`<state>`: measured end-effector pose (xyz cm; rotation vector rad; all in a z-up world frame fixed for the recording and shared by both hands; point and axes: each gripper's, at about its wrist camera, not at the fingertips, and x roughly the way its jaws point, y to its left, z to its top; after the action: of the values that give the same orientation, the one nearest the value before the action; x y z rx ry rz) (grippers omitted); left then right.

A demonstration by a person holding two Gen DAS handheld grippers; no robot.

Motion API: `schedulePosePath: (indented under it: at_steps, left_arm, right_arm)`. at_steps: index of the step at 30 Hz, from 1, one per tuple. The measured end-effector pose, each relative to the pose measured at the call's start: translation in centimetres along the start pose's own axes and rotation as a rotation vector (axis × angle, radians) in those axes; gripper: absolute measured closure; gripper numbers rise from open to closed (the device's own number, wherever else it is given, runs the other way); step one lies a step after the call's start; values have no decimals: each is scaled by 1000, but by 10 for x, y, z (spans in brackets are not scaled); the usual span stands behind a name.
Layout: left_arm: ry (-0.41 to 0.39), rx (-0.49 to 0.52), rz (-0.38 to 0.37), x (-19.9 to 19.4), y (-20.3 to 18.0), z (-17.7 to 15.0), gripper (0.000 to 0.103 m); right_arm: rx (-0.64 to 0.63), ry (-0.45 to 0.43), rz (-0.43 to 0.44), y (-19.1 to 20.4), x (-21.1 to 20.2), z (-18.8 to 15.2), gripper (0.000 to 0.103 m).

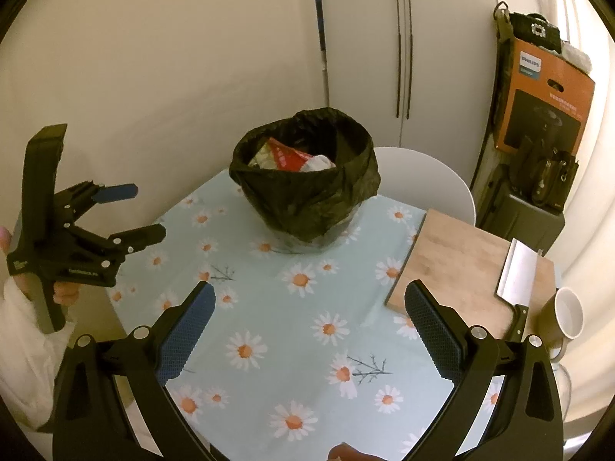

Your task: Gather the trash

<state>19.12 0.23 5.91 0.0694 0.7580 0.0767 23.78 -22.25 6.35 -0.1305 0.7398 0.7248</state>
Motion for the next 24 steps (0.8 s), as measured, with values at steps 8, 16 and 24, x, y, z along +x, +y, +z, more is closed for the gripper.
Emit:
schedulePosePath:
  at_steps: [8, 16, 24]
  left_arm:
    - [2, 4, 4, -2, 0, -1, 6]
    - [-3, 6, 12, -4, -1, 2, 6]
    - [-21, -1, 0, -8, -2, 4, 6]
  right_arm:
    - [-5, -7, 2, 0, -4, 0, 8]
    - [-7, -13, 1, -2, -5, -1, 8]
    - [-25, -1, 0, -2, -5, -2, 8]
